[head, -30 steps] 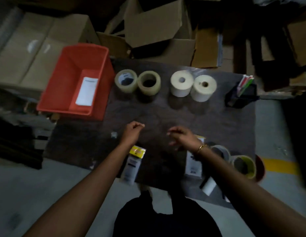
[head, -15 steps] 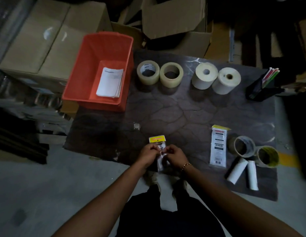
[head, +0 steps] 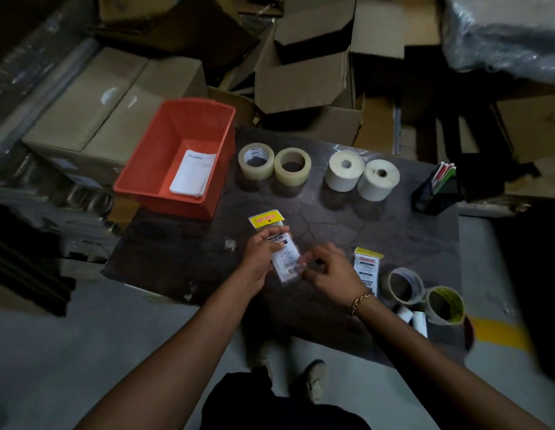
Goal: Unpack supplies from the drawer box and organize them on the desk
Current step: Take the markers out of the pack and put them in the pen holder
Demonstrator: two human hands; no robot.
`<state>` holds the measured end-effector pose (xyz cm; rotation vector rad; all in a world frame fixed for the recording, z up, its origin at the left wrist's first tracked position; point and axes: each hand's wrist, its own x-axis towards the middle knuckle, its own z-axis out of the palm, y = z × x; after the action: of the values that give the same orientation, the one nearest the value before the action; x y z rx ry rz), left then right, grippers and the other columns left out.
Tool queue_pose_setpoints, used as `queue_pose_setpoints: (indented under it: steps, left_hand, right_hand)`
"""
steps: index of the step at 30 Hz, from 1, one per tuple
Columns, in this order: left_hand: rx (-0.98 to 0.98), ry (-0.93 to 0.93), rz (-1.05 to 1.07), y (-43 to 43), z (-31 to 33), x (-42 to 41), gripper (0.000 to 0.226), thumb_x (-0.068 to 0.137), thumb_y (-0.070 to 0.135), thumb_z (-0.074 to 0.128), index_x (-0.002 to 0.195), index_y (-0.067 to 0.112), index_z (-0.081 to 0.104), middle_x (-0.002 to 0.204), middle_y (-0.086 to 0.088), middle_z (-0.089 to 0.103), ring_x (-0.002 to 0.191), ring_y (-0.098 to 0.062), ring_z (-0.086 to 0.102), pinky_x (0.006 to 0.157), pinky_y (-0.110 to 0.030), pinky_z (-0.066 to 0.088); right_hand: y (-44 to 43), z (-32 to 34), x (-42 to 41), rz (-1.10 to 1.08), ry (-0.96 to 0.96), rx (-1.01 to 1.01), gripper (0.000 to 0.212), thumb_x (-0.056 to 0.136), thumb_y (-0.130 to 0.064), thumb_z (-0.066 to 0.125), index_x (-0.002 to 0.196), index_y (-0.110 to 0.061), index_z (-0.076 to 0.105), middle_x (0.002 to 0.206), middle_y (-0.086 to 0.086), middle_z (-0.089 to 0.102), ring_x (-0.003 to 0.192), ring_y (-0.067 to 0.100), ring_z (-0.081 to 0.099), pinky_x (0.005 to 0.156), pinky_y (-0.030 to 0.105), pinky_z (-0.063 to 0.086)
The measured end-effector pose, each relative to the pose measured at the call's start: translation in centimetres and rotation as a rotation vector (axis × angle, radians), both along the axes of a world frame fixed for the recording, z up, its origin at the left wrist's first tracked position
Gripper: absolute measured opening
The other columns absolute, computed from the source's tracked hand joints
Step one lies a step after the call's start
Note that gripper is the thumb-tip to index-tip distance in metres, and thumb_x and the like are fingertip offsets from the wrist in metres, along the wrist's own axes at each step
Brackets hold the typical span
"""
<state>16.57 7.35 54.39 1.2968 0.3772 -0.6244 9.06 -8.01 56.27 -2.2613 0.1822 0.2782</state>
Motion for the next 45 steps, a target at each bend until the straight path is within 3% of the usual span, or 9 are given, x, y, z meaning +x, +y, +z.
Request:
queue_pose_setpoints:
  steps: [4,9,16,22,25,29,33,38,45]
  left_hand:
    - [0.016,-0.088,0.029,-1.9,1.4,-1.0,0.041,0.079,-0.018,0.046,0.093,0.013,0.069,0.102,-0.015,0.065,0.090,-0.027,0.060,0.076,-0.032,0.050]
    - [0.020,-0.183,0.095,-3.5,4.7,-0.8,0.039,0.083,-0.014,0.049,0.093,0.018,0.069,0.098,-0.005,0.066,0.086,-0.021,0.060,0.073,-0.031,0.051]
    - [0.018,-0.374,0.052,-5.8,10.1,-2.5,0.035,0.084,-0.008,0.053,0.103,0.017,0.068,0.105,0.003,0.067,0.080,-0.013,0.060,0.066,-0.026,0.048]
    - [0.027,-0.564,0.003,-7.9,13.2,-4.3,0.033,0.082,-0.009,0.055,0.096,0.016,0.072,0.104,-0.008,0.068,0.094,-0.023,0.061,0.080,-0.034,0.048]
    - [0.050,-0.613,-0.012,-8.5,14.6,-4.7,0.033,0.082,-0.007,0.057,0.087,0.021,0.075,0.105,0.000,0.071,0.095,-0.017,0.064,0.080,-0.030,0.053]
    - [0.063,-0.657,0.014,-9.2,15.8,-4.7,0.037,0.081,-0.008,0.056,0.082,0.024,0.076,0.107,-0.002,0.071,0.095,-0.018,0.065,0.084,-0.037,0.055]
    - [0.065,-0.660,0.017,-10.0,16.7,-5.1,0.035,0.083,-0.010,0.054,0.087,0.019,0.074,0.099,0.001,0.071,0.084,-0.013,0.065,0.074,-0.029,0.056]
    - [0.058,-0.653,0.033,-10.9,16.9,-5.4,0.034,0.084,-0.011,0.053,0.087,0.017,0.073,0.096,0.002,0.071,0.082,-0.012,0.066,0.072,-0.026,0.057]
    - [0.099,-0.628,-0.001,-12.4,15.4,-6.1,0.031,0.084,-0.010,0.054,0.093,0.013,0.073,0.106,-0.005,0.070,0.098,-0.020,0.066,0.086,-0.037,0.055]
  right_hand:
    - [0.3,3.0,-1.2,0.190,-0.180,-0.119,0.015,0.072,-0.037,0.056,0.083,-0.032,0.064,0.087,-0.011,0.060,0.085,0.019,0.050,0.080,0.039,0.041]
    - [-1.5,3.1,-3.2,0.184,-0.082,-0.004,0.018,0.072,-0.036,0.054,0.088,-0.030,0.063,0.068,-0.010,0.061,0.067,0.011,0.055,0.067,0.034,0.048]
    - [-4.7,4.5,-3.3,-0.238,0.364,0.787,0.024,0.095,-0.010,0.044,0.101,-0.015,0.067,0.094,0.004,0.072,0.060,0.009,0.063,0.044,0.018,0.041]
    - [-5.2,5.9,-2.6,-0.194,0.342,1.215,0.026,0.093,0.003,0.040,0.113,-0.008,0.051,0.087,0.006,0.070,0.059,0.011,0.064,0.042,0.018,0.045]
    - [-5.5,6.5,-2.4,-0.155,0.308,1.223,0.026,0.091,0.003,0.039,0.111,-0.008,0.050,0.089,0.009,0.064,0.049,0.007,0.049,0.039,0.016,0.036]
    - [-6.2,6.8,-3.0,-0.074,0.321,1.125,0.025,0.079,-0.006,0.054,0.103,-0.012,0.051,0.076,0.004,0.060,0.050,0.010,0.048,0.039,0.017,0.031]
    - [-6.6,6.9,-4.0,-0.041,0.303,0.998,0.018,0.085,-0.012,0.058,0.100,-0.014,0.049,0.069,0.001,0.056,0.055,0.012,0.048,0.043,0.020,0.033]
    - [-7.1,7.3,-4.4,-0.086,0.213,0.909,0.016,0.087,-0.016,0.061,0.078,-0.015,0.048,0.047,-0.001,0.043,0.034,0.011,0.035,0.036,0.016,0.024]
    - [-8.2,7.3,-4.9,-0.178,0.117,0.901,0.016,0.090,-0.018,0.062,0.079,-0.014,0.051,0.048,0.000,0.048,0.032,0.011,0.038,0.034,0.015,0.028]
